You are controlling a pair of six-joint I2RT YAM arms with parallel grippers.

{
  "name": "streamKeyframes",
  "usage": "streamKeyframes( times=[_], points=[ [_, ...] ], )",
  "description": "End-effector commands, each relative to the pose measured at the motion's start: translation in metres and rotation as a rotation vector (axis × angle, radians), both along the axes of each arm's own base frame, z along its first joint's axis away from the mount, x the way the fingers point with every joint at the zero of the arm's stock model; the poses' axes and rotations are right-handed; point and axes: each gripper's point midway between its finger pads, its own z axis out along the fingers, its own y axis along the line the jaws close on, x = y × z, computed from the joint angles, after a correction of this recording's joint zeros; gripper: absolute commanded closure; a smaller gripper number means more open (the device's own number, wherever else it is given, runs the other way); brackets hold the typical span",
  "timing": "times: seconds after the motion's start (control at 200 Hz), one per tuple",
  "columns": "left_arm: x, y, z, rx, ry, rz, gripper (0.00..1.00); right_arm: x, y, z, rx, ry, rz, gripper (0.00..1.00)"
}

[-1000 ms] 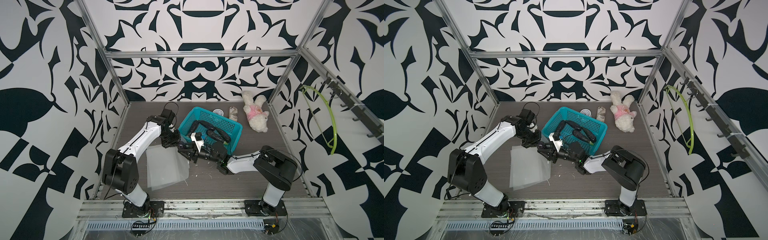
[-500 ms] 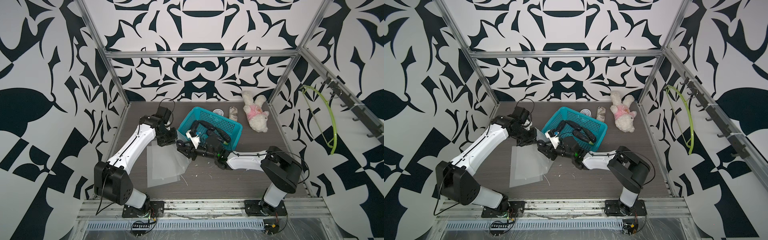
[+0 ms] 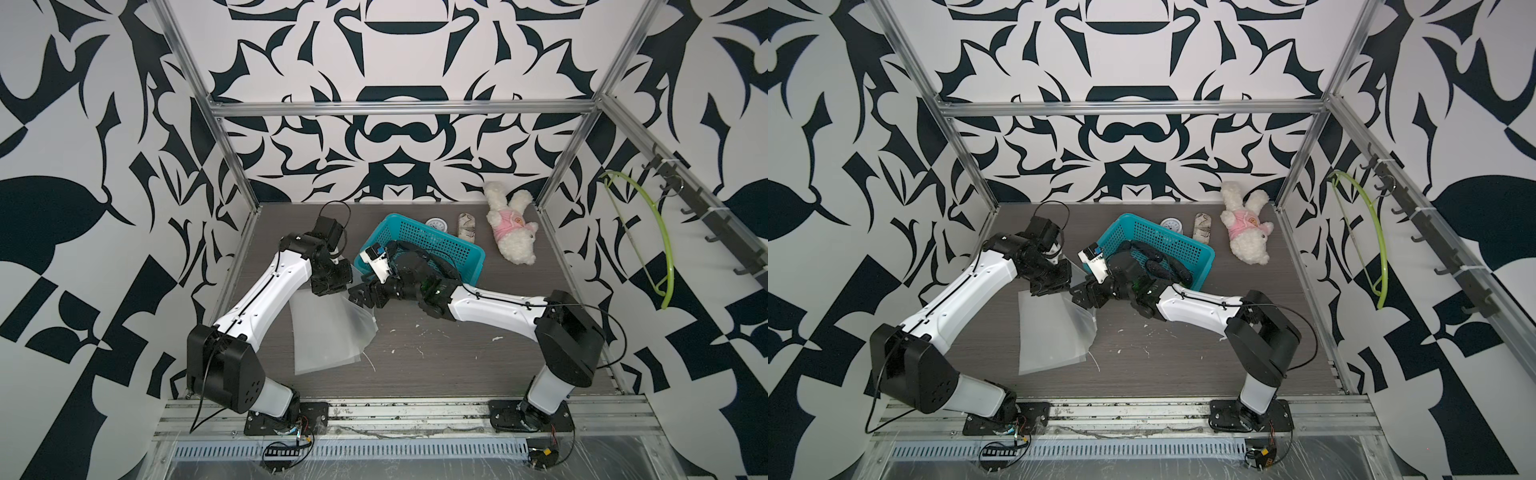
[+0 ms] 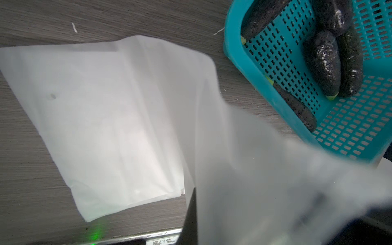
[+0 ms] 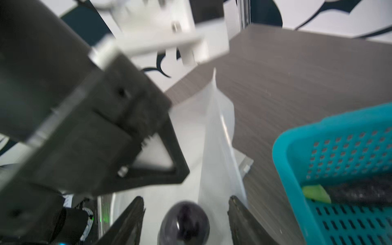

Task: Place the eggplant in a zip-top bag and seal the zipper
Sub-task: Place the eggplant in the zipper food storage bag, then pick up the eggplant from the basket.

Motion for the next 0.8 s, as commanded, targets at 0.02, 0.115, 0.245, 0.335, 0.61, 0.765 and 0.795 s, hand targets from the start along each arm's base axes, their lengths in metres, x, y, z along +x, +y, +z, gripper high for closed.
streamKeyframes(
  times=[0.02, 0.115, 0.245, 0.335, 0.61, 0.765, 0.795],
  points=[
    [-0.003, 0.006, -0.007, 0.037, 0.003, -0.002, 1.0, 0.004, -0.012, 0.035, 0.02, -0.051, -0.028, 0.32],
    [0.0, 0.006, -0.014, 0.039, 0.002, -0.003, 1.0, 0.009, -0.029, 0.042, 0.028, -0.053, -0.06, 0.28],
    [0.004, 0.002, -0.02, 0.027, 0.002, -0.002, 1.0, 0.019, -0.058, 0.046, 0.031, -0.039, -0.106, 0.25],
    [0.008, 0.001, -0.023, 0.033, 0.005, -0.001, 1.0, 0.034, -0.083, 0.042, -0.013, -0.033, -0.198, 0.25],
    [0.015, -0.006, -0.026, 0.047, -0.006, -0.034, 1.0, 0.078, -0.152, 0.008, -0.218, 0.001, -0.355, 0.23],
    [0.016, -0.015, -0.023, 0.06, -0.032, -0.096, 1.0, 0.099, -0.175, -0.015, -0.266, 0.034, -0.406, 0.23],
    [0.016, -0.016, -0.023, 0.061, -0.032, -0.103, 1.0, 0.103, -0.179, -0.019, -0.271, 0.042, -0.416, 0.23]
  ],
)
